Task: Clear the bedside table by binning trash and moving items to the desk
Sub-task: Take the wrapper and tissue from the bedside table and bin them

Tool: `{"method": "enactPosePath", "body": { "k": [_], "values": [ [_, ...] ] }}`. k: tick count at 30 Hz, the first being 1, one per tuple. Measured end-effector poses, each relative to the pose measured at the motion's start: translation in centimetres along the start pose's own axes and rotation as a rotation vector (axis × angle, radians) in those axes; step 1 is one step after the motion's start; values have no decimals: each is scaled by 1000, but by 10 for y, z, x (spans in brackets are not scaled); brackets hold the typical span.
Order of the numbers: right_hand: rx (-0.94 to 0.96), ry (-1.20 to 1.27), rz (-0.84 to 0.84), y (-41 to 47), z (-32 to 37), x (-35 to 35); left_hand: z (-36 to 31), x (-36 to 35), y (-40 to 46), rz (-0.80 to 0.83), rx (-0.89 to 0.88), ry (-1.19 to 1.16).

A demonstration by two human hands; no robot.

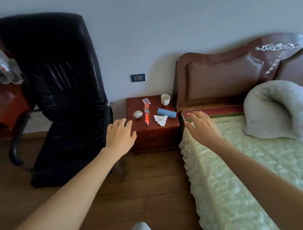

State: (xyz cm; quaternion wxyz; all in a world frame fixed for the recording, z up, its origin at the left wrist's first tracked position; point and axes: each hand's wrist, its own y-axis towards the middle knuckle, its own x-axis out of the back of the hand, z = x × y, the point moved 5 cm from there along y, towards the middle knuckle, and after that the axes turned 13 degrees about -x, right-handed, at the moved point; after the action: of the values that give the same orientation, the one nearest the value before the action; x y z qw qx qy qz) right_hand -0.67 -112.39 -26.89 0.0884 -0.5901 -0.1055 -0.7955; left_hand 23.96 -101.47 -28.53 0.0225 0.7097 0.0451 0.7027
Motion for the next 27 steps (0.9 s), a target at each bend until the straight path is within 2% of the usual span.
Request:
{"method": "enactPosePath", "body": {
  "k": [7,13,27],
  "values": [
    [-62,14,107,92,-4,-62,28,-49,88,59,-4,-52],
    [-114,-5,128,173,9,-100,61,-82,170,74,-23,-90],
    [-104,51,235,331,16,-198,113,-169,314,194,13,-209]
  ]
}}
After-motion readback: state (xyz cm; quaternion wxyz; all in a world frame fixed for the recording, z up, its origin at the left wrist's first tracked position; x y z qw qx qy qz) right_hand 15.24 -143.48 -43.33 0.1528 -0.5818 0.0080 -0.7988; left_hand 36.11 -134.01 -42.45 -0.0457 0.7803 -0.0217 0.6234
